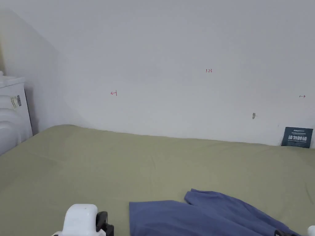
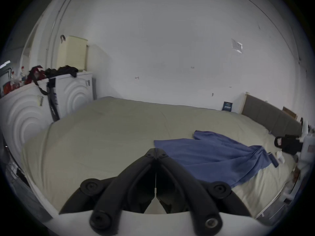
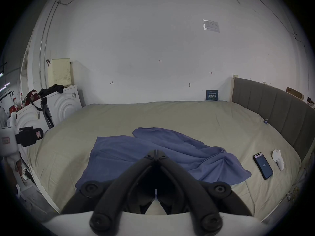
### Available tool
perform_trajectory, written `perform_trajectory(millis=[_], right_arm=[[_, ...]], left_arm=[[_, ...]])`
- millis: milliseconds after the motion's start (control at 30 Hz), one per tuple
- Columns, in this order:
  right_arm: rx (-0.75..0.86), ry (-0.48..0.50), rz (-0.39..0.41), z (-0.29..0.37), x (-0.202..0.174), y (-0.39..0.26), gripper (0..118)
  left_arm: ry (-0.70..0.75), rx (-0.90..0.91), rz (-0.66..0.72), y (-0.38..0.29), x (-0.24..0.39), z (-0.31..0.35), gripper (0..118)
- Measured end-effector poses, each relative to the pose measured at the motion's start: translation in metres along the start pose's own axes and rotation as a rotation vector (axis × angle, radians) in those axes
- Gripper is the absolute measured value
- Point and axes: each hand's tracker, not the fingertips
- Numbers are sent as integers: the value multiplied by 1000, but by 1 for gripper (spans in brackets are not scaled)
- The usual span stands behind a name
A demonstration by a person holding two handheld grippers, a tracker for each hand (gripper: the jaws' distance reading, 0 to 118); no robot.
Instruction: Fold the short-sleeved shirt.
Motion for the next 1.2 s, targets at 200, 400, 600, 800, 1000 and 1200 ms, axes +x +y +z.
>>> perform_trajectory(millis=[200, 400, 600, 800, 1000, 1200], right_arm=[[24, 12, -40, -6, 22, 18, 1], [7, -30, -48, -18, 48, 22, 1], [-57, -59, -70, -24, 70, 14, 1], [-120, -116, -6, -36, 82, -5, 1], [-130, -92, -43, -36, 79, -16, 1], [-130, -95, -90, -29, 89, -15, 1]], left_arm=[[-128, -147, -62, 67, 3, -111, 117], [-254, -419, -182, 97, 19, -243, 117], [-194, -754, -283, 50, 32, -338, 117], [-181, -924, -176, 18, 18, -372, 106], [-195, -798, -260, 36, 27, -348, 0], [-251, -794, -187, 42, 28, -356, 0]])
